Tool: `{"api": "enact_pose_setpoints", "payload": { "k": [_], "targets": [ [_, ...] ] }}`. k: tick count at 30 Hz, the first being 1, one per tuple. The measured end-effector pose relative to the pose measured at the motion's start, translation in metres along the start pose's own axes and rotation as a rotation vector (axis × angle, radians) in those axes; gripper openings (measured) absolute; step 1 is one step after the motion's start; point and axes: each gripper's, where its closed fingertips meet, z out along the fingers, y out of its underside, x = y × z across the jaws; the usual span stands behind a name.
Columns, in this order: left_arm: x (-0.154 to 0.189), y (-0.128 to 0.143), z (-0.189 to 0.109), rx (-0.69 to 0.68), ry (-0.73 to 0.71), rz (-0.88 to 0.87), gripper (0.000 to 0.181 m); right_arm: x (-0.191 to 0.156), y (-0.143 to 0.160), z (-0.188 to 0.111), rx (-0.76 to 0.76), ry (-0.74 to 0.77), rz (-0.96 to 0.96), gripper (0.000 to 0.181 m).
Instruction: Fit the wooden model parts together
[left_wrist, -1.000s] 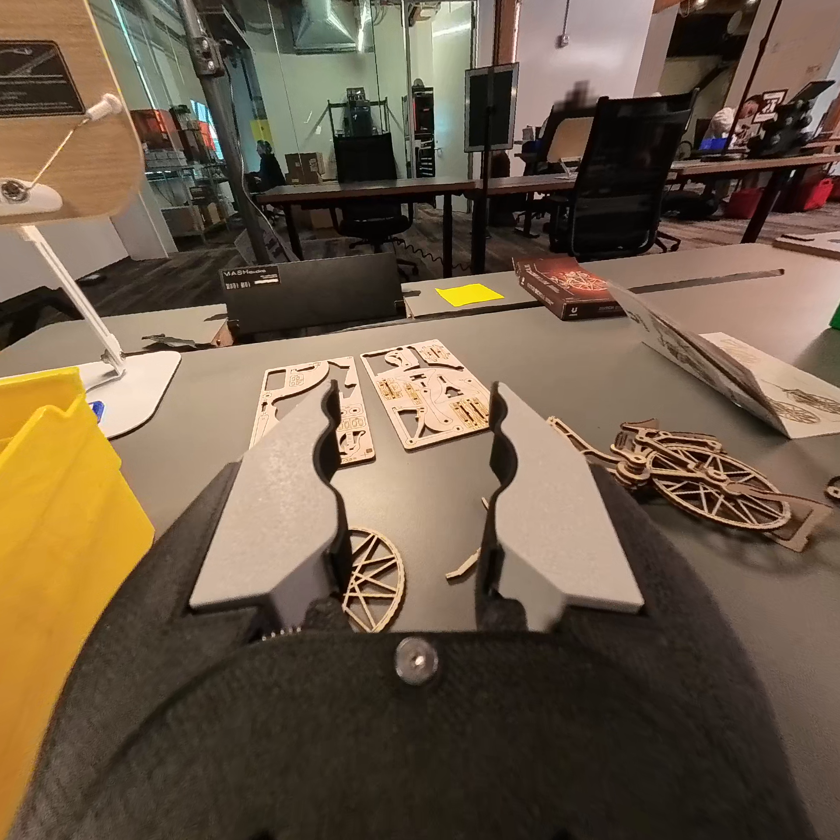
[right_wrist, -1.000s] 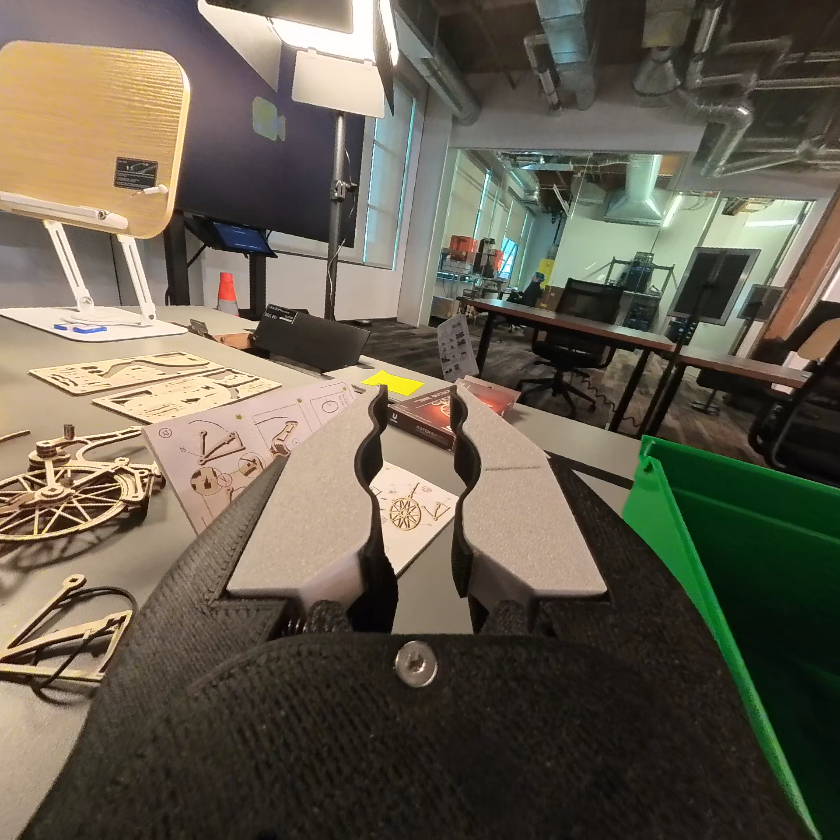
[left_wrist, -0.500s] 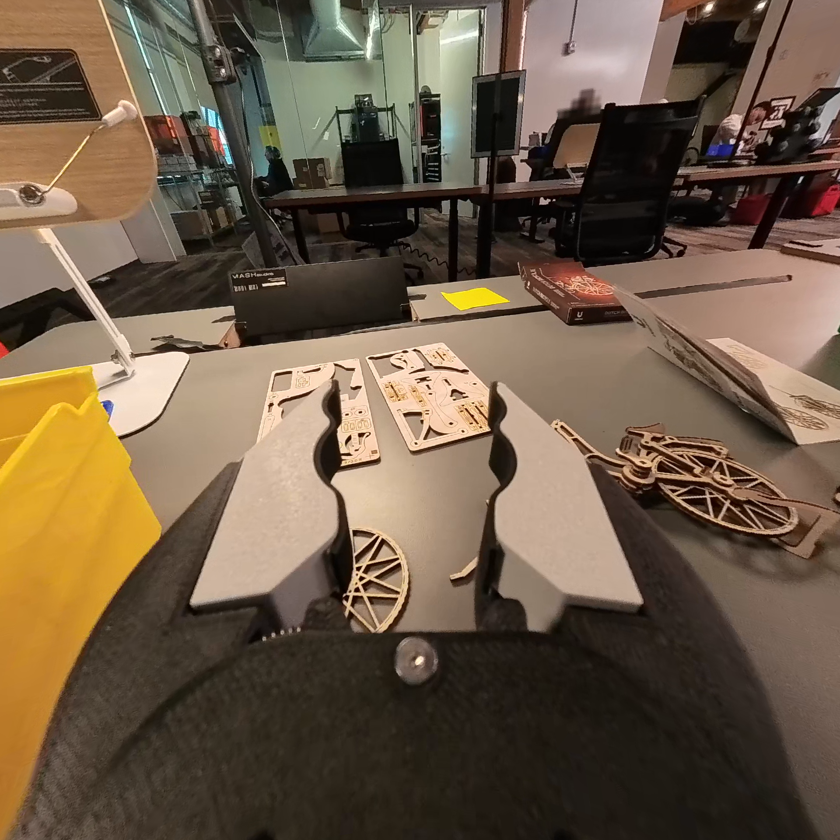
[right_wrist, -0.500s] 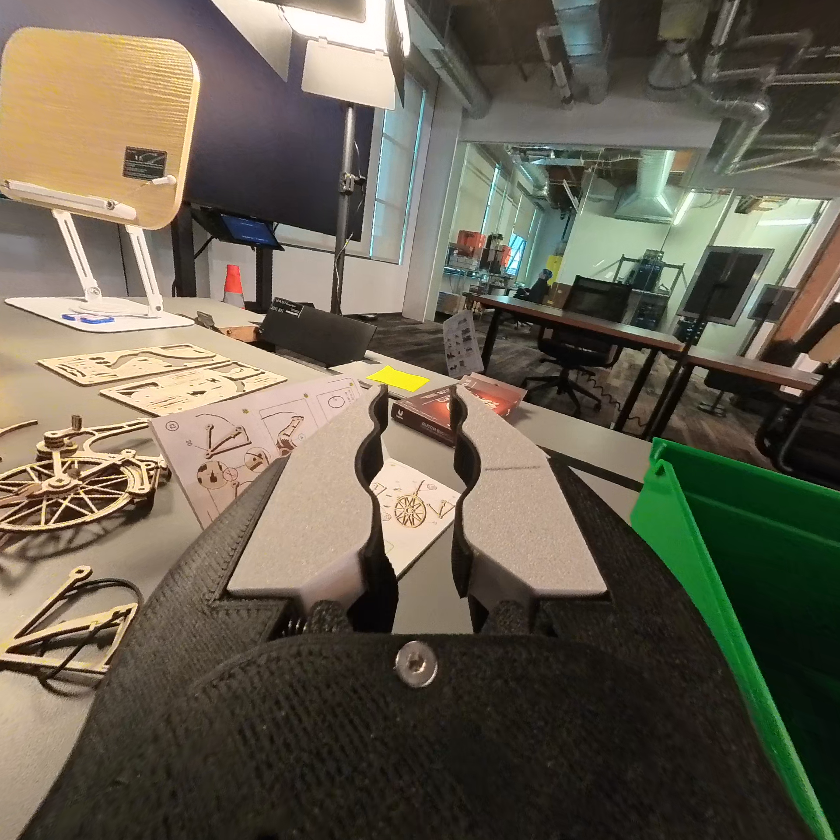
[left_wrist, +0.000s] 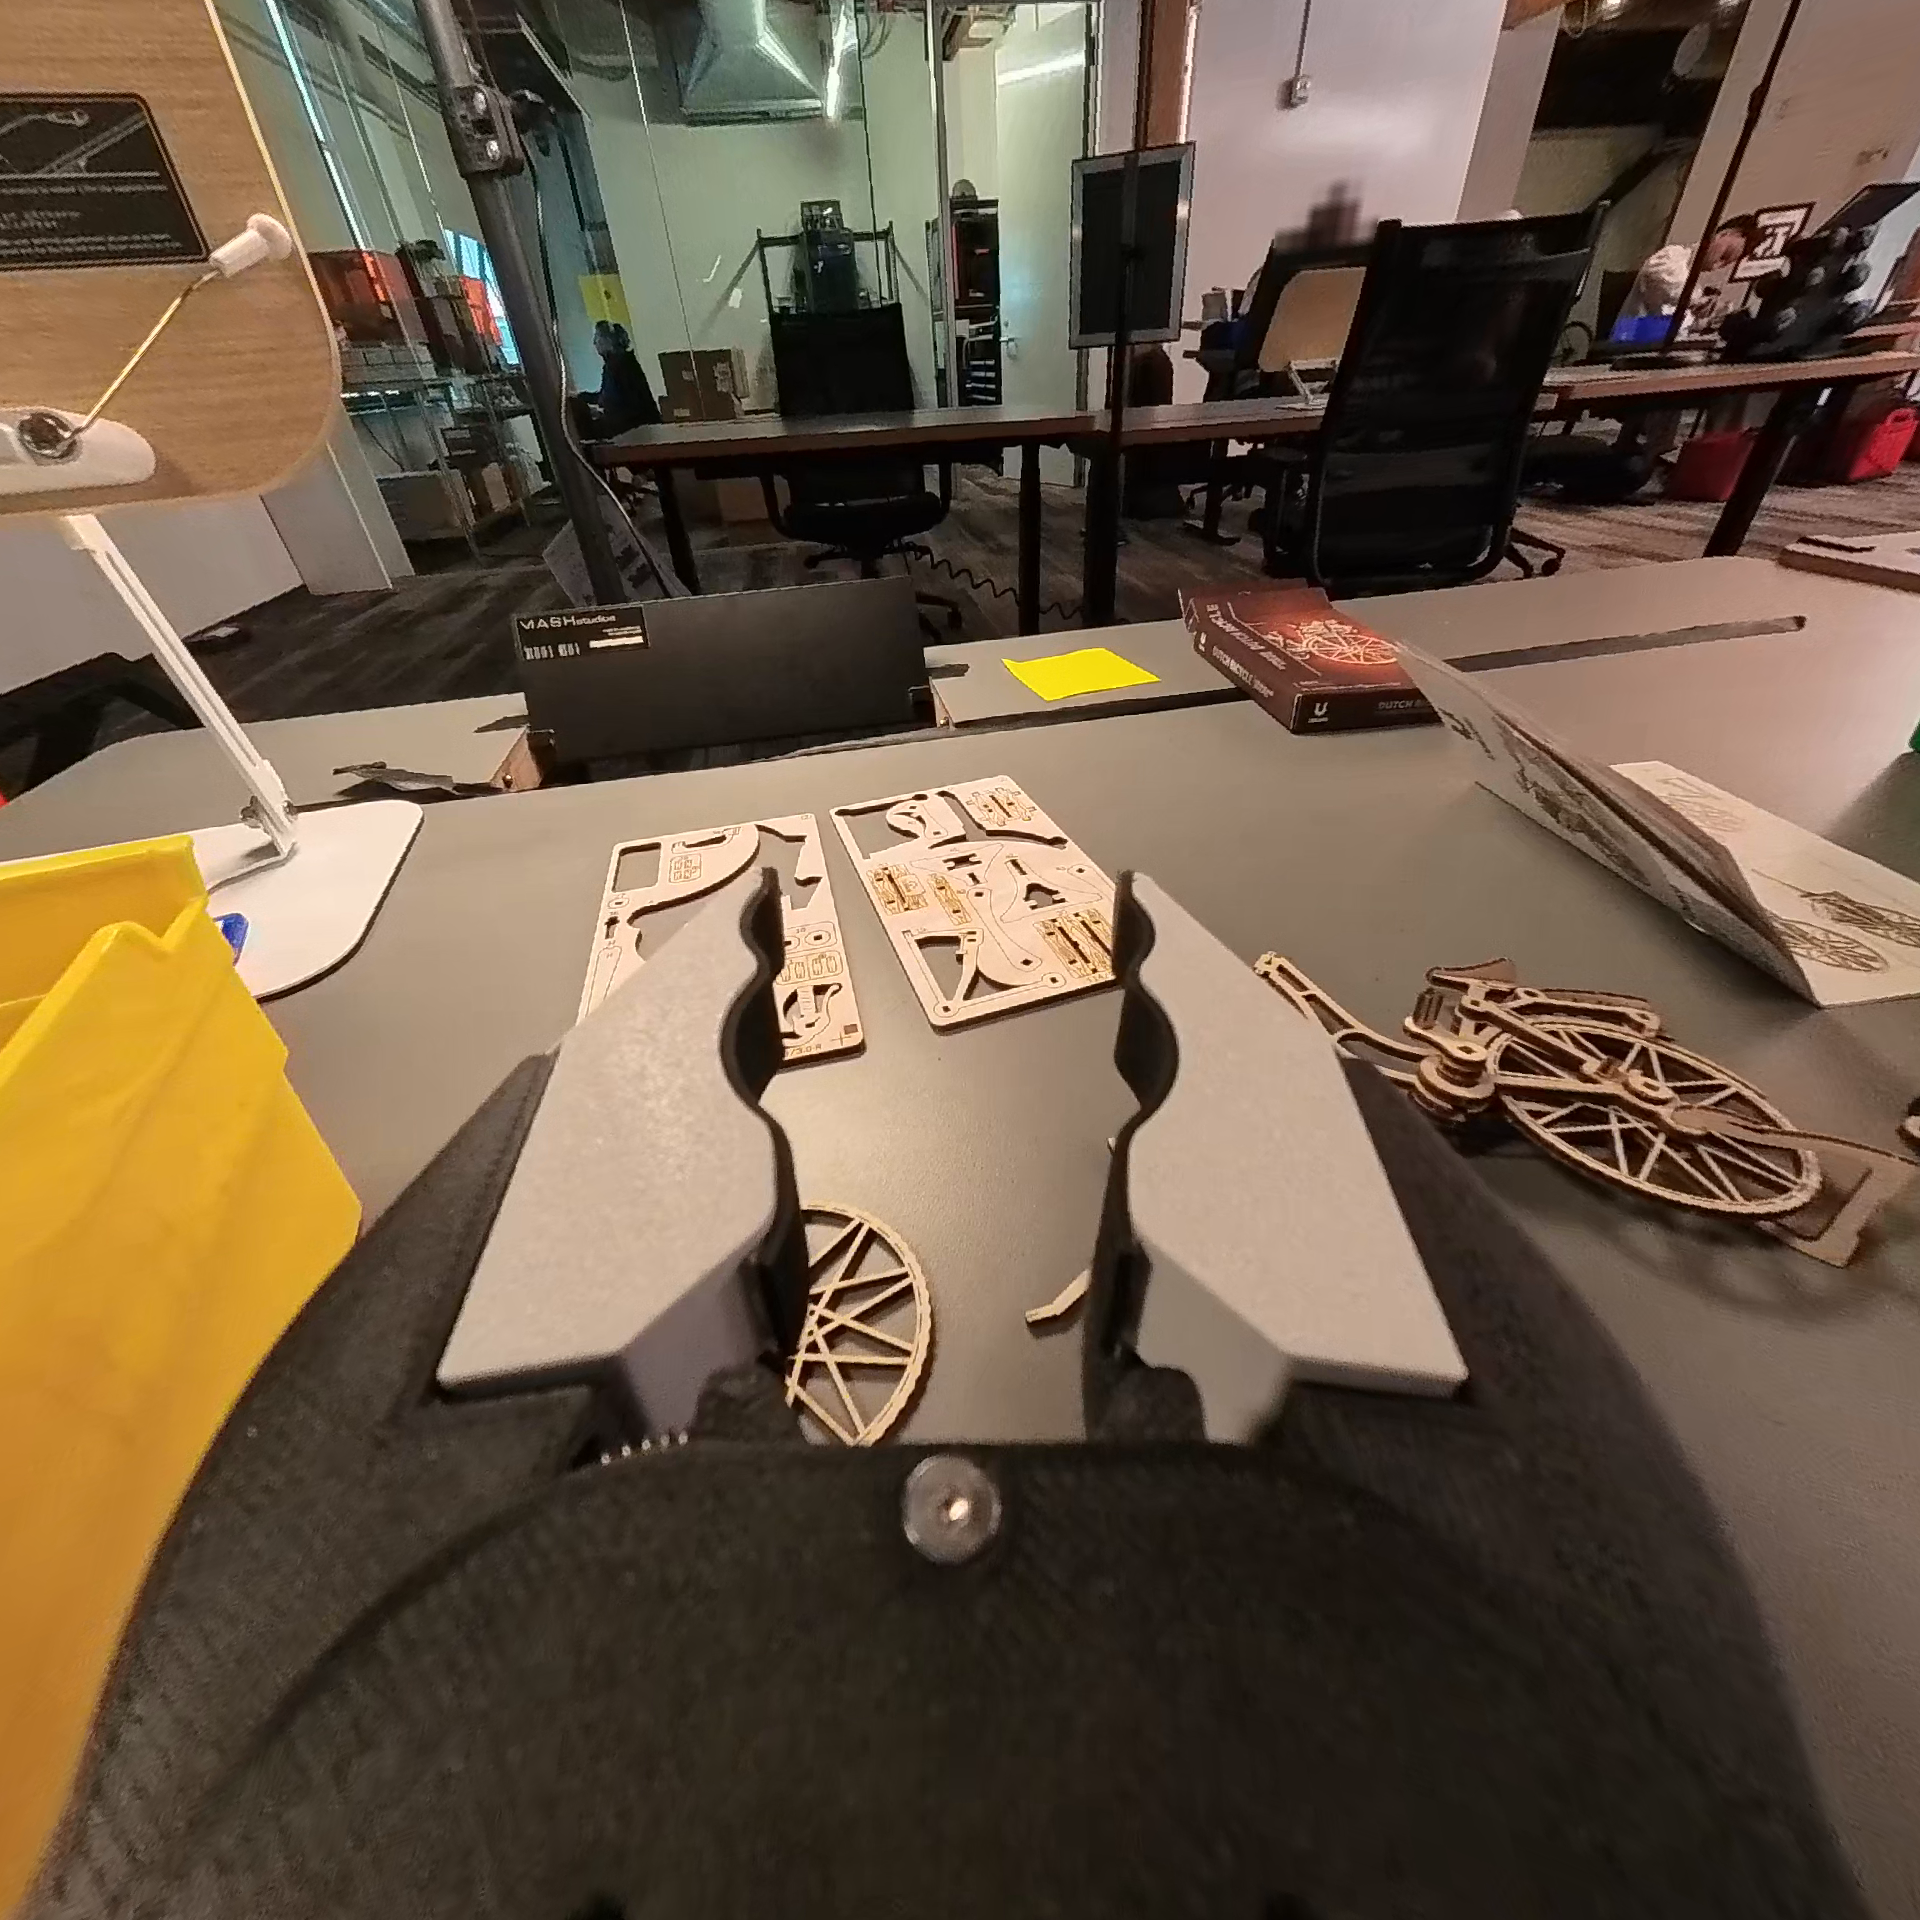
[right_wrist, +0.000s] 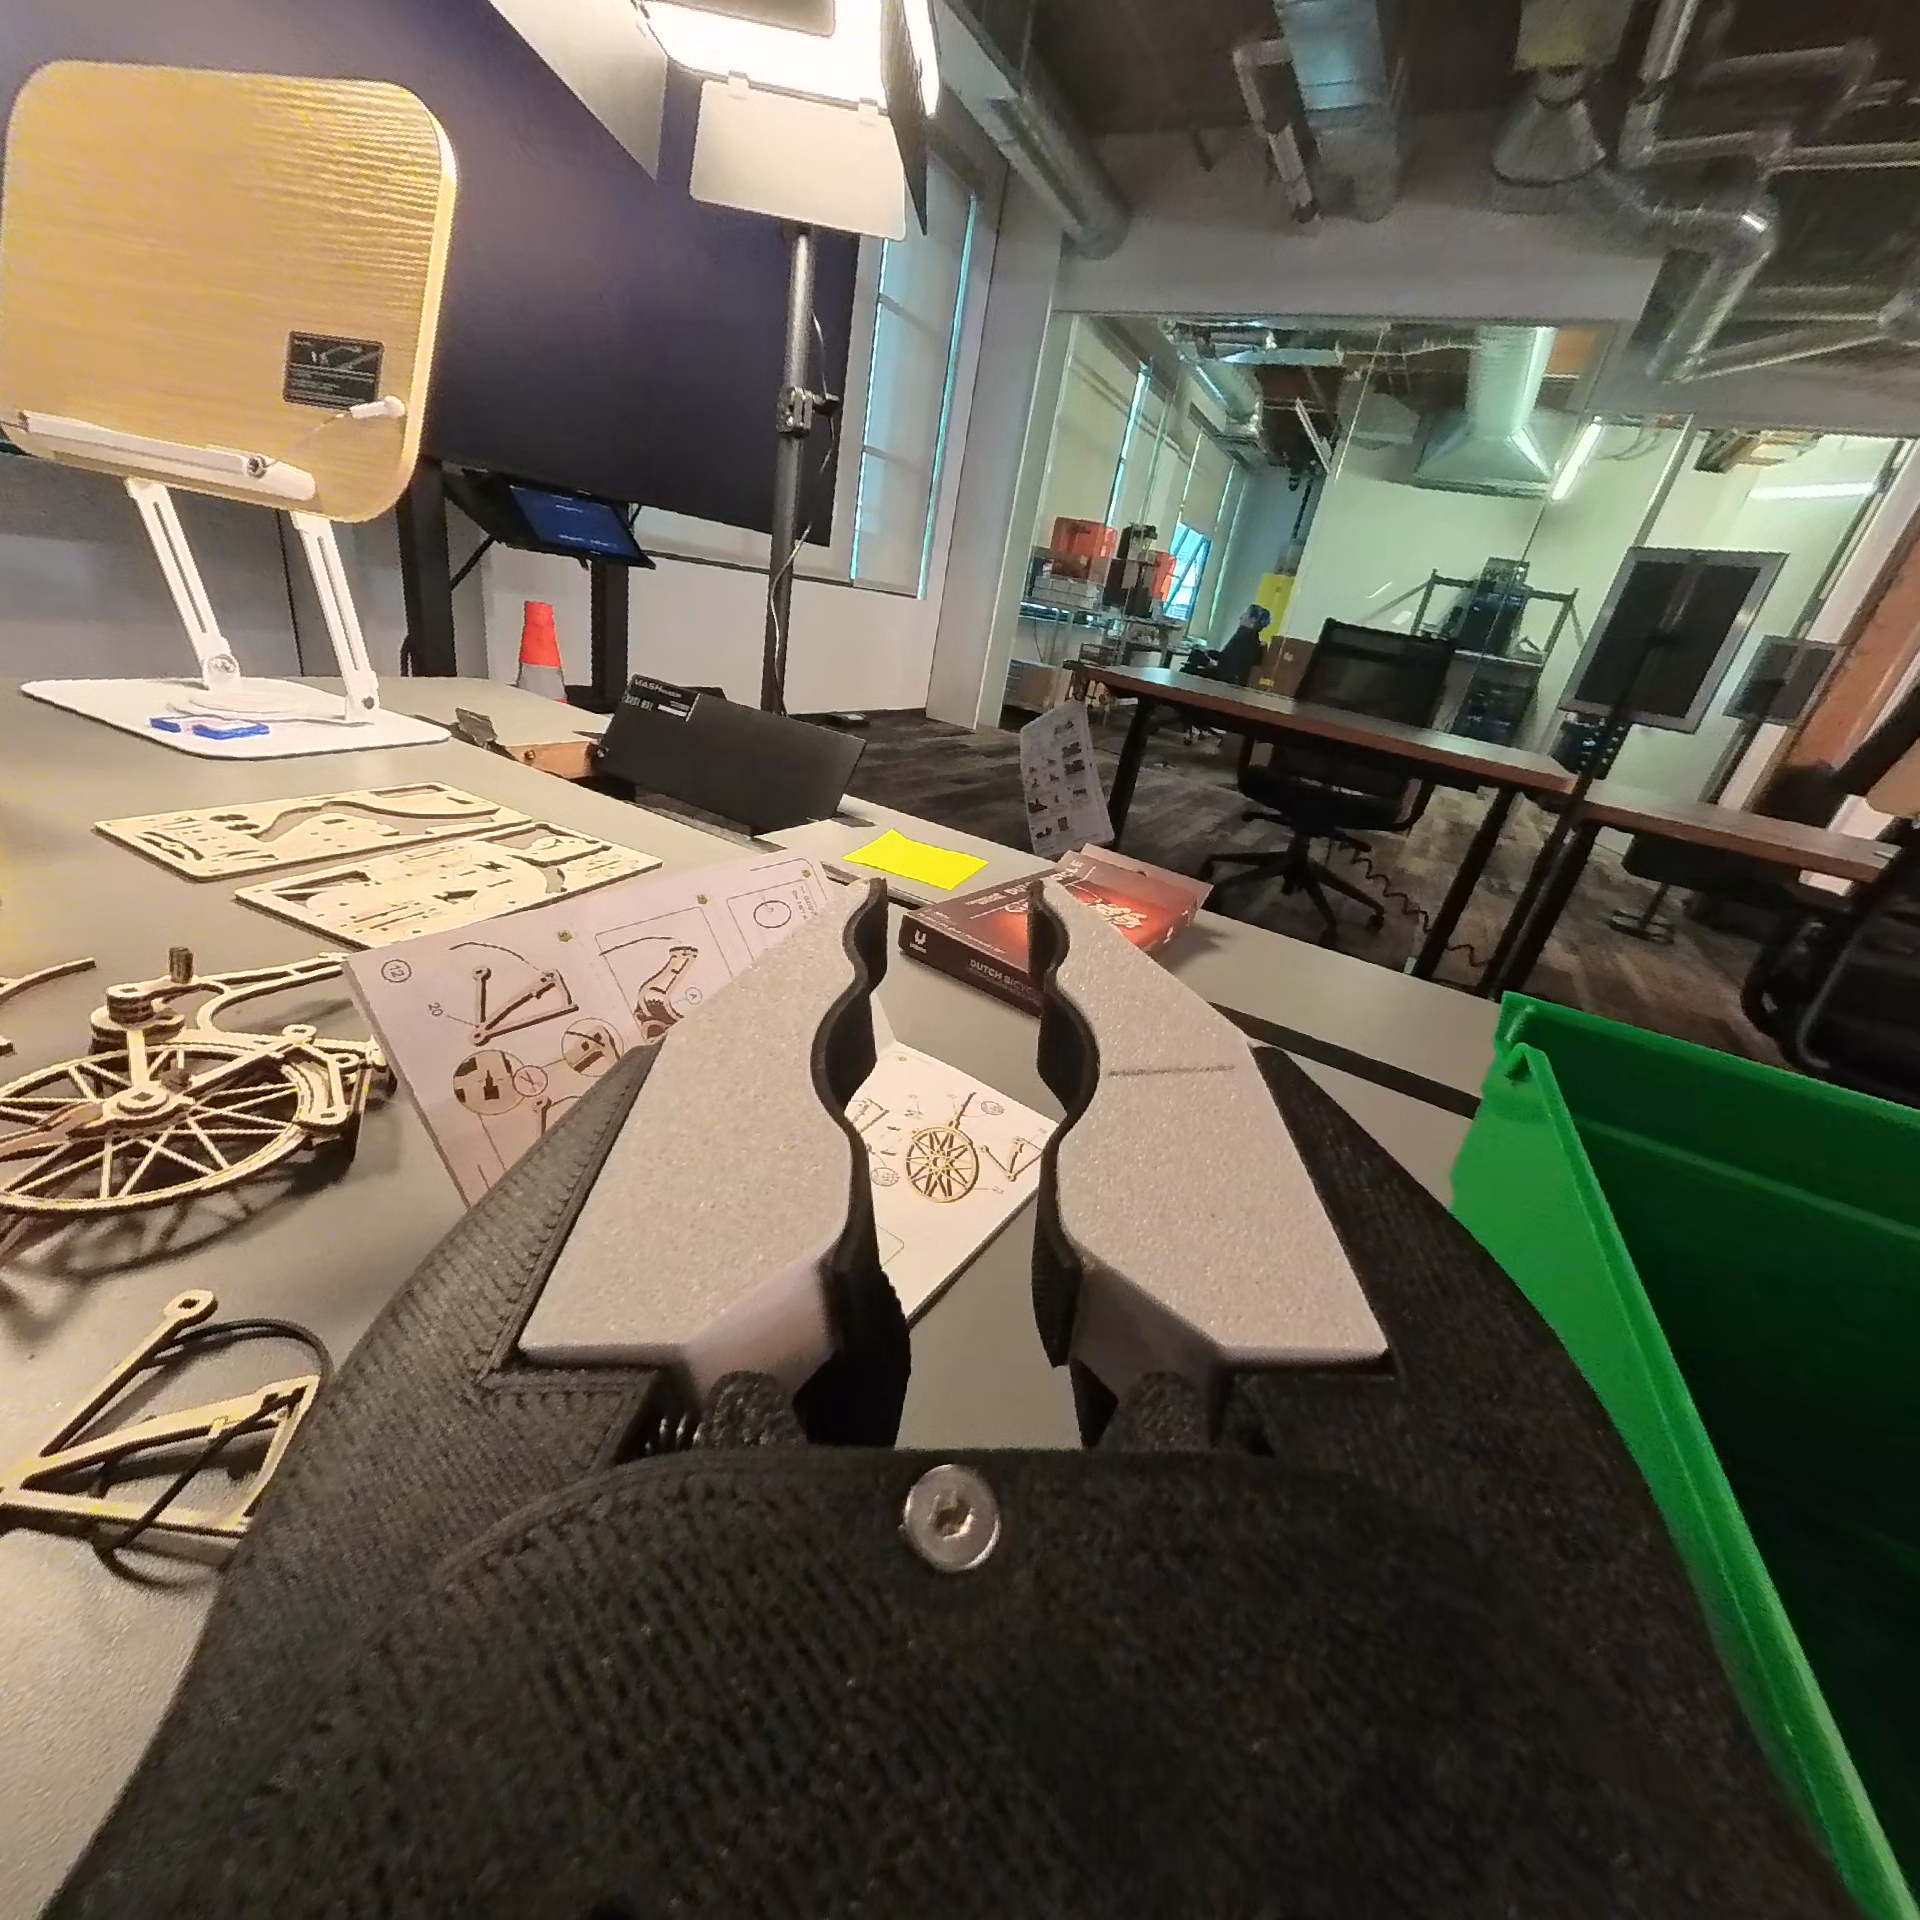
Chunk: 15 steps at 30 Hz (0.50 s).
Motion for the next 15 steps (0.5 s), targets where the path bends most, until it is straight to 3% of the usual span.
{"api": "enact_pose_setpoints", "payload": {
  "k": [11,15],
  "targets": [
    [0.001,0.002,0.002,-0.019,0.005,0.006,0.063,0.000,0.001,0.001,-0.005,-0.005,0.004,0.025],
    [-0.021,0.024,0.025,-0.223,-0.097,0.064,0.074,0.000,0.000,0.000,-0.002,-0.003,0.001,0.025]
  ]
}}
